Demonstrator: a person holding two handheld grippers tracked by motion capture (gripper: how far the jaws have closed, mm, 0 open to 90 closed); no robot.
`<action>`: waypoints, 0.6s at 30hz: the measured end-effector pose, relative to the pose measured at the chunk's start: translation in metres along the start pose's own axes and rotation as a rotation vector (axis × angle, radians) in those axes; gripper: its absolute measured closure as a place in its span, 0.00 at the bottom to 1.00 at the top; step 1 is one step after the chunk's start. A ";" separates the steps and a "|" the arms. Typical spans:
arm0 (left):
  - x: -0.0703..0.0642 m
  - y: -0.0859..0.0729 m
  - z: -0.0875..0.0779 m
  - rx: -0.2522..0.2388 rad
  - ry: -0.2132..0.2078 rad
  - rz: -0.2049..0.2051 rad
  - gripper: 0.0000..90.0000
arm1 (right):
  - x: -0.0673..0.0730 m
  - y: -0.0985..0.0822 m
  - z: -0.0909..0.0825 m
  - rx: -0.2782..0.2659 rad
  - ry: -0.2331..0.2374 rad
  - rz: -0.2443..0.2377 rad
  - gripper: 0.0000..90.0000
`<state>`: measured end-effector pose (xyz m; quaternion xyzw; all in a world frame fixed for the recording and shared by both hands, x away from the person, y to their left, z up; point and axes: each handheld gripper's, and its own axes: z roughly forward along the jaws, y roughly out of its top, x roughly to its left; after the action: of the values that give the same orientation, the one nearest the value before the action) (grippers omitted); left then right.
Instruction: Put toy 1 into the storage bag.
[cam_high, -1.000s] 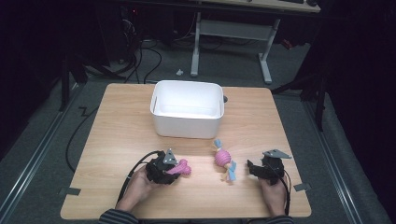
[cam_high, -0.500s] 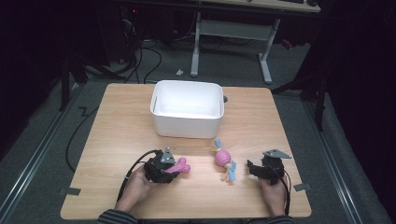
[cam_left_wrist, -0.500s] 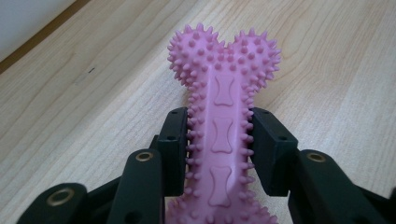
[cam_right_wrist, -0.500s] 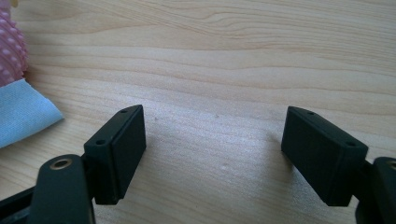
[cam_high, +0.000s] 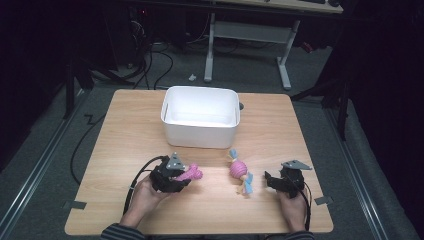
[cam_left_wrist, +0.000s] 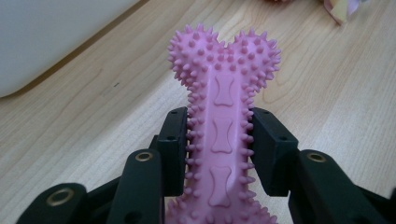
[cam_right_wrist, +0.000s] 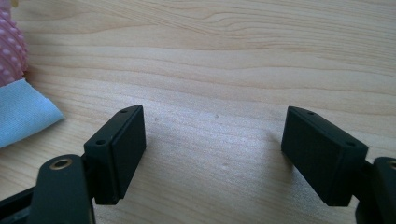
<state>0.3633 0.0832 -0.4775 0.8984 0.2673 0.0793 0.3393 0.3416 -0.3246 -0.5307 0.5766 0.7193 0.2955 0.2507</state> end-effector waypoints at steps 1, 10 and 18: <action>0.000 0.000 0.000 0.000 0.000 0.000 0.66 | 0.000 0.000 0.000 0.000 0.000 0.000 0.24; 0.003 0.011 -0.009 -0.015 0.011 -0.007 0.66 | 0.000 0.000 0.000 -0.001 0.001 -0.003 0.24; 0.004 0.019 -0.016 -0.025 0.018 -0.005 0.66 | 0.000 0.000 0.000 0.000 0.002 -0.002 0.24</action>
<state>0.3694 0.0826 -0.4529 0.8928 0.2715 0.0900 0.3481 0.3415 -0.3245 -0.5307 0.5756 0.7200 0.2960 0.2503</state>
